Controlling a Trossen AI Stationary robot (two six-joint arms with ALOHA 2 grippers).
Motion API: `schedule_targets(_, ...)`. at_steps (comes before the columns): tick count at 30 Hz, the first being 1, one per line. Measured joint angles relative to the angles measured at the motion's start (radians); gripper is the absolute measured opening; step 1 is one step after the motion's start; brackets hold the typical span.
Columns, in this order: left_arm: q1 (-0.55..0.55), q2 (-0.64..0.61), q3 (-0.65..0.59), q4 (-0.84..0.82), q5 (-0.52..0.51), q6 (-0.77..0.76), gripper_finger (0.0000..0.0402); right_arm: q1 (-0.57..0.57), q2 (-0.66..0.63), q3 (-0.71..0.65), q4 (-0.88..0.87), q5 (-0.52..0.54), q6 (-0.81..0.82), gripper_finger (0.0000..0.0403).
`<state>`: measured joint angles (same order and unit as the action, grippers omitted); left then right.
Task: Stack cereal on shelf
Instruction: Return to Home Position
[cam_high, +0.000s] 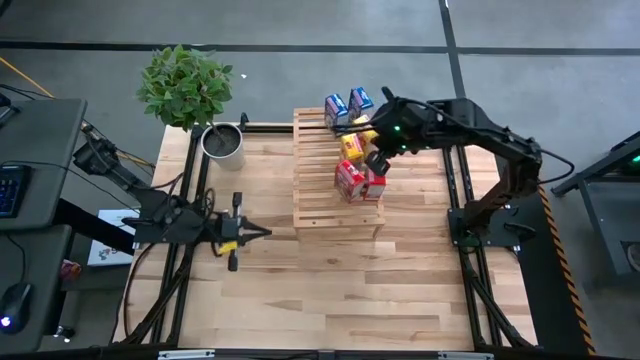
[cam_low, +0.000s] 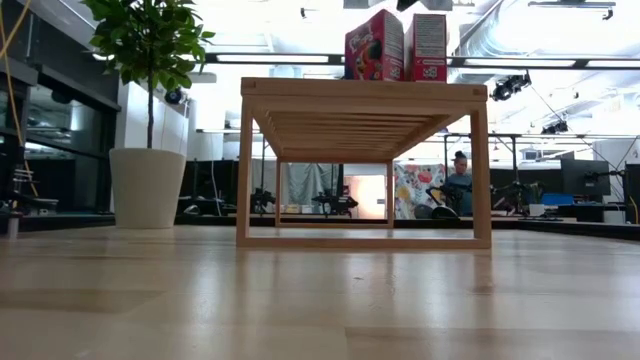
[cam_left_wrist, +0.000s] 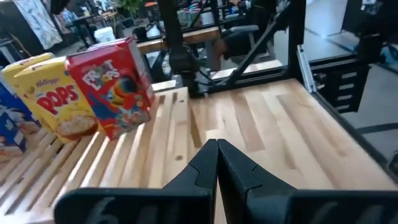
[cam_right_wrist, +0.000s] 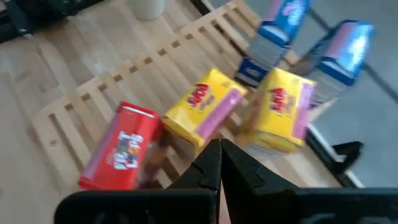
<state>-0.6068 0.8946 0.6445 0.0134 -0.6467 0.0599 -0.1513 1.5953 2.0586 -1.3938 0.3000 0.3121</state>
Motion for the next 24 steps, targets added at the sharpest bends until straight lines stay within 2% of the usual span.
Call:
schedule_targets(2, 0.073, -0.009, 0.0, -0.001, 0.077, 0.026, 0.0, 0.01, -0.012, 0.0, -0.028, 0.021, 0.0, 0.0)
schedule_targets(8, 0.356, -0.01, -0.034, 0.045, 0.414, 0.045, 0.0, 0.057, -0.062, -0.038, -0.088, 0.026, 0.025, 0.0)
schedule_targets(12, 0.52, -0.022, -0.079, 0.068, 0.586, 0.068, 0.0, 0.083, -0.162, -0.189, -0.038, 0.04, 0.029, 0.0)
schedule_targets(16, 0.61, -0.068, -0.163, 0.127, 0.752, 0.066, 0.0, 0.087, -0.311, -0.409, 0.093, 0.021, 0.027, 0.0)
schedule_targets(18, 0.625, -0.111, -0.223, 0.152, 0.784, 0.05, 0.0, 0.087, -0.391, -0.513, 0.168, 0.004, 0.026, 0.0)
schedule_targets(24, 0.626, -0.268, -0.418, 0.268, 0.787, -0.021, 0.0, 0.087, -0.613, -0.776, 0.424, -0.072, -0.023, 0.0)
